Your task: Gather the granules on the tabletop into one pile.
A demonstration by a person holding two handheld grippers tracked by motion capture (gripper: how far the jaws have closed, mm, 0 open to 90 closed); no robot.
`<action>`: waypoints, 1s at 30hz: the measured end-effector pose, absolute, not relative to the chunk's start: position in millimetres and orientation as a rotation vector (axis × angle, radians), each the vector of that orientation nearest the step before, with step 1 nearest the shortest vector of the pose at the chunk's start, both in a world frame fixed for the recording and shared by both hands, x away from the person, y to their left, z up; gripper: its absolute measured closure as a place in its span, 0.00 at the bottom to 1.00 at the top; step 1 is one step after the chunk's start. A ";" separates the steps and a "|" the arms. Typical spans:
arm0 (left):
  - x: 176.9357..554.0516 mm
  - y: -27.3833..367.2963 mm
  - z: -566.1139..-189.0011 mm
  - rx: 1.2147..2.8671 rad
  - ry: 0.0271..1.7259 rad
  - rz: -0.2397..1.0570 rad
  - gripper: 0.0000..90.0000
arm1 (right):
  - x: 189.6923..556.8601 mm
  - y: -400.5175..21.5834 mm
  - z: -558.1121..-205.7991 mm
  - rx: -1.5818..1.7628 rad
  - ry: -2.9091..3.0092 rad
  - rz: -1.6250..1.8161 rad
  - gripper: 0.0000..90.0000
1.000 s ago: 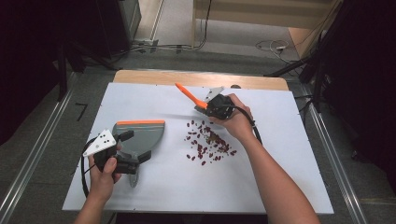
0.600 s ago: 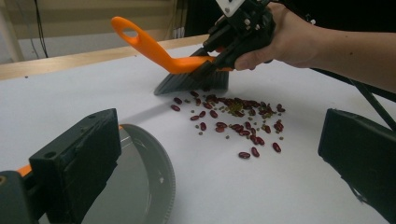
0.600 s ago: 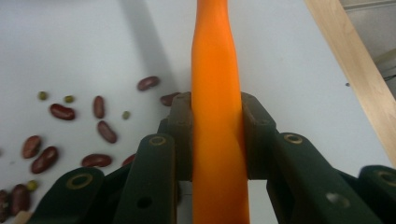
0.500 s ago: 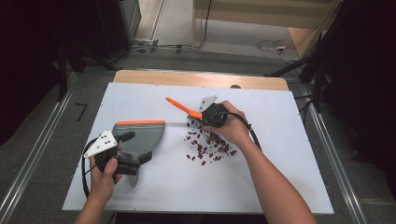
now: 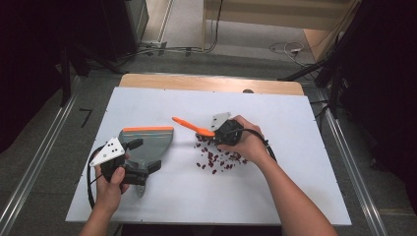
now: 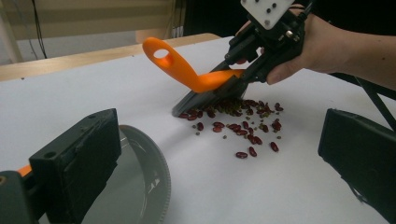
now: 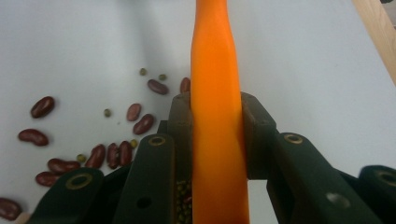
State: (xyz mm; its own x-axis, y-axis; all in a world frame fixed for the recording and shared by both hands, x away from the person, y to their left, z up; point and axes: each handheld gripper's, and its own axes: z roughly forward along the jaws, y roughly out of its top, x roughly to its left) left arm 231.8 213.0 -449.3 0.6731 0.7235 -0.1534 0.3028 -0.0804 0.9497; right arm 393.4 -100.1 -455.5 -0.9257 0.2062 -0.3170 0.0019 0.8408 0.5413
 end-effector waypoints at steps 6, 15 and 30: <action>231.7 212.0 -449.2 1.673 0.845 0.430 0.00 | 383.5 -102.8 -455.1 0.130 2.666 0.779 0.77; 231.2 214.6 -448.6 1.664 0.852 0.433 0.00 | 372.4 -105.9 -455.3 0.089 2.671 0.780 0.77; 231.0 213.7 -448.5 1.667 0.851 0.435 0.00 | 365.6 -111.6 -447.4 0.087 2.672 0.809 0.77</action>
State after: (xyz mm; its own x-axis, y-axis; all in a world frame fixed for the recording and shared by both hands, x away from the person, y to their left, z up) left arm 231.0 213.7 -448.5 0.6673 0.7292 -0.1518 0.3039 -0.0804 0.9493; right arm 365.6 -111.6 -447.4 -0.9381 0.1565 -0.3088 -0.0411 0.8354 0.5481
